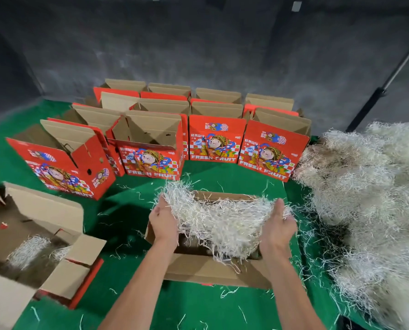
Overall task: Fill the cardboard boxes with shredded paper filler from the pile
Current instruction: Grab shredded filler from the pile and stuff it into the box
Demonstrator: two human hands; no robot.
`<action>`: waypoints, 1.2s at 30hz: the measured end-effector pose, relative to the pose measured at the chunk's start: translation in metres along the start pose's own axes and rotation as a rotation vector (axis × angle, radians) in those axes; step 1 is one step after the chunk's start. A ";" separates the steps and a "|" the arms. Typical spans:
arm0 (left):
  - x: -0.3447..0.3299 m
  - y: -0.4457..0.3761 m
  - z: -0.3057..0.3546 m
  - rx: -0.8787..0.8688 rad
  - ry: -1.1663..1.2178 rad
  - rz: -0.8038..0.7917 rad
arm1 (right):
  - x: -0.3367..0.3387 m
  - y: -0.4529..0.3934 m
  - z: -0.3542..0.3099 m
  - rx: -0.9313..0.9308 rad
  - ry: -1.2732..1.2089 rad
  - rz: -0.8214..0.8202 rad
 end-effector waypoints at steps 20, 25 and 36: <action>-0.005 0.079 0.030 0.408 0.051 -0.724 | 0.008 0.022 -0.037 -0.491 -0.600 -0.488; -0.013 0.083 0.026 0.331 0.153 -0.677 | 0.011 0.032 -0.037 -0.367 -0.465 -0.423; -0.031 0.090 0.052 -0.190 -0.282 -0.733 | -0.007 0.063 -0.054 0.228 0.025 -0.430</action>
Point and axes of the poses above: each hand's wrist, its own y-axis away from the middle knuckle, its own x-axis out of the back of the hand, z = x × y, the point moved 1 cm from there along -y, towards the middle knuckle, and after that the axes turned 8 degrees about z, right-handed, at the moved point
